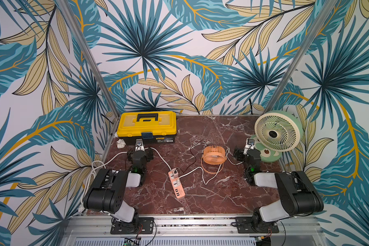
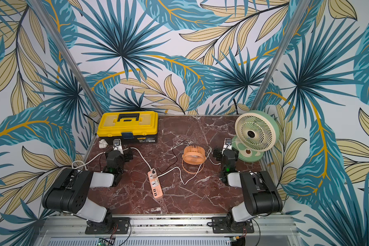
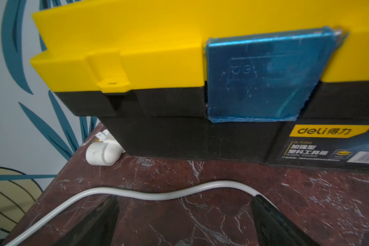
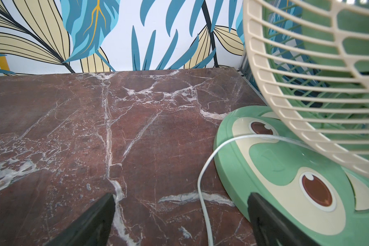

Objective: Plug the desk fan into the power strip
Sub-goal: Reset both arms

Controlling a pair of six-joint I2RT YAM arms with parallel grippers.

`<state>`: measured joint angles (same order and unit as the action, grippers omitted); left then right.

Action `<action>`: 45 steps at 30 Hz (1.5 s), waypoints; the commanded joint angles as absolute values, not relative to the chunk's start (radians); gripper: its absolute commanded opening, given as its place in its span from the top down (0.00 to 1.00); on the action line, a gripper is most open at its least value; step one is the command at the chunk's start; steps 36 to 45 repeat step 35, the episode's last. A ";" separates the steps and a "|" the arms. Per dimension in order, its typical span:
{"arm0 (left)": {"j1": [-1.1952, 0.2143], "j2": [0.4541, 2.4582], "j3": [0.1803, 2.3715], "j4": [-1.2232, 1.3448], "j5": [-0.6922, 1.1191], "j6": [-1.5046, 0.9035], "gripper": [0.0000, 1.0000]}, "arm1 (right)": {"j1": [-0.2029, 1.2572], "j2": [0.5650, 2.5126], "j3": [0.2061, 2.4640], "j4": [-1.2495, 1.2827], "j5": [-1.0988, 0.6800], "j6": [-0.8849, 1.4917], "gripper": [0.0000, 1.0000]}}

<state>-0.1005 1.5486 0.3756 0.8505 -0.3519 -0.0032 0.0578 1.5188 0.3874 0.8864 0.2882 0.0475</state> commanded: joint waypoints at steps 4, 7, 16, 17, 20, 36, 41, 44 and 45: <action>-0.108 1.518 0.391 0.849 -0.326 0.029 0.00 | 0.054 1.514 0.385 0.909 0.282 0.036 0.00; -0.107 1.518 0.390 0.853 -0.326 0.029 0.00 | 0.054 1.514 0.385 0.909 0.283 0.035 0.01; -0.108 1.521 0.390 0.859 -0.326 0.031 0.00 | 0.054 1.514 0.385 0.910 0.282 0.036 0.00; -0.109 1.522 0.390 0.856 -0.327 0.031 0.00 | 0.054 1.515 0.385 0.909 0.283 0.035 0.01; -0.107 1.520 0.390 0.858 -0.327 0.030 0.00 | 0.054 1.515 0.385 0.909 0.283 0.036 0.01; -0.107 1.520 0.390 0.858 -0.327 0.031 0.00 | 0.054 1.516 0.387 0.906 0.282 0.035 0.00; -0.107 1.520 0.390 0.858 -0.327 0.031 0.00 | 0.054 1.516 0.387 0.906 0.282 0.035 0.00; -0.107 1.520 0.390 0.858 -0.327 0.031 0.00 | 0.054 1.516 0.387 0.906 0.282 0.035 0.00; -0.107 1.520 0.390 0.858 -0.327 0.031 0.00 | 0.054 1.516 0.387 0.906 0.282 0.035 0.00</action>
